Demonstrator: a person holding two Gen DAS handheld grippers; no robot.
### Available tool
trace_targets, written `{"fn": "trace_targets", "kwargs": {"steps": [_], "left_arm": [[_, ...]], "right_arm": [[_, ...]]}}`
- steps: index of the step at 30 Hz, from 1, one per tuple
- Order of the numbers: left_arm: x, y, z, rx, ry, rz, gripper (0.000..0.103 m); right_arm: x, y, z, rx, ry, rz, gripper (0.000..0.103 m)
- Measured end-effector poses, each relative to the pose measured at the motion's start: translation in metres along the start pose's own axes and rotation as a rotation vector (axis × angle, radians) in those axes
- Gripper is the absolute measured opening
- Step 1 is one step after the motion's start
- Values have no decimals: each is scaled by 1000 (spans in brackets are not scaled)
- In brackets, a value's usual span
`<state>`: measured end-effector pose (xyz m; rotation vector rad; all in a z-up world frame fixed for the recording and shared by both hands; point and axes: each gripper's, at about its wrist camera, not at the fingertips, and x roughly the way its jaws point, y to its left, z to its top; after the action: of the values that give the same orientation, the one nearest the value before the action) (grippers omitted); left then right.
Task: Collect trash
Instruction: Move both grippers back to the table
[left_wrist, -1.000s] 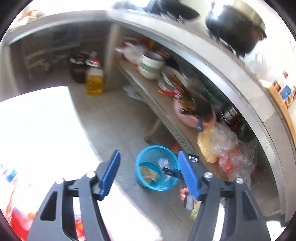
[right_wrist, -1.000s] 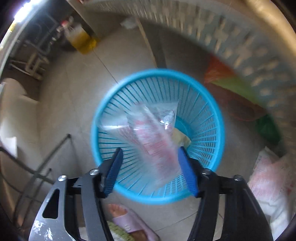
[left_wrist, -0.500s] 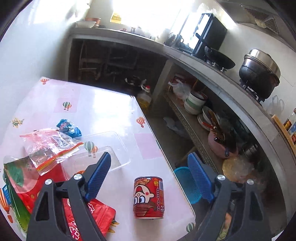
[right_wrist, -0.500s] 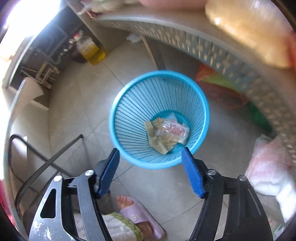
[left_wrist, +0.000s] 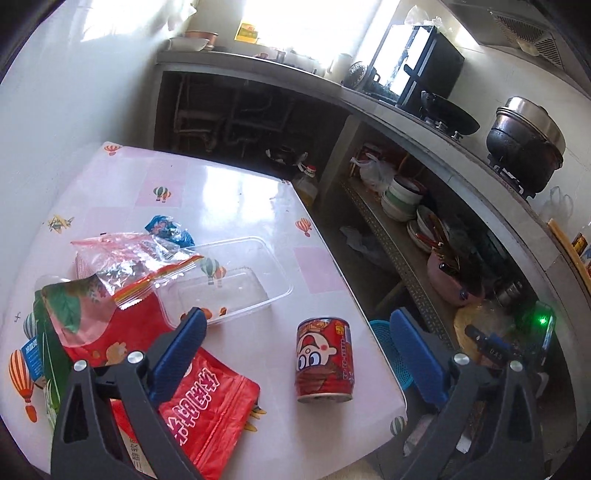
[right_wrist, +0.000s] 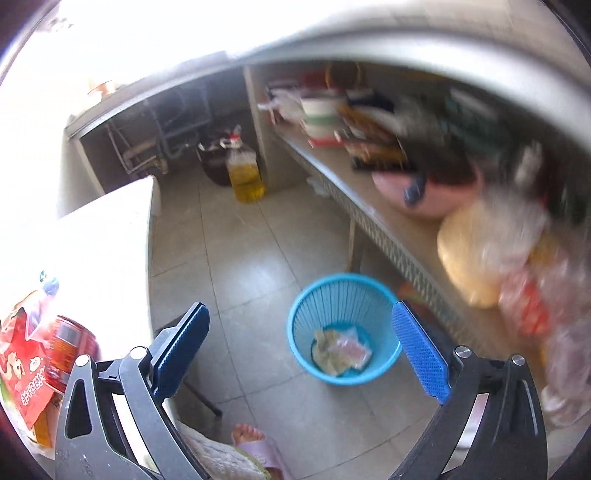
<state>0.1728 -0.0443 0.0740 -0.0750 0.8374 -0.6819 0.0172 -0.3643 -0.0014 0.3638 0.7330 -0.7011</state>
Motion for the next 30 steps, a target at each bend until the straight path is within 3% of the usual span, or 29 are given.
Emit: {"fn": "trace_targets", "kwargs": {"steps": [11,13,18,24,27,30], "left_arm": [[-24,41,-9,-120,42,30,97],[-34,52,-12,-156,23,32,97],[-57,76,-21,-199,-28,65,97],[-77,98,-30,-196,-81,103,97],[-79,98,-25,-124,-110,122,97],[-70,84,-12,33,-118,204,97]], "right_arm": [[-51,73,15,-234,-161,0,95],[-55,78,17,-243,-166,52,95],[-53,85,24,-210,-149,297,95],[-47,118,30,-214,-66,465,95],[-47,138,29,-226,-43,505,95],[-47,153,23,-240,-27,525,95]]}}
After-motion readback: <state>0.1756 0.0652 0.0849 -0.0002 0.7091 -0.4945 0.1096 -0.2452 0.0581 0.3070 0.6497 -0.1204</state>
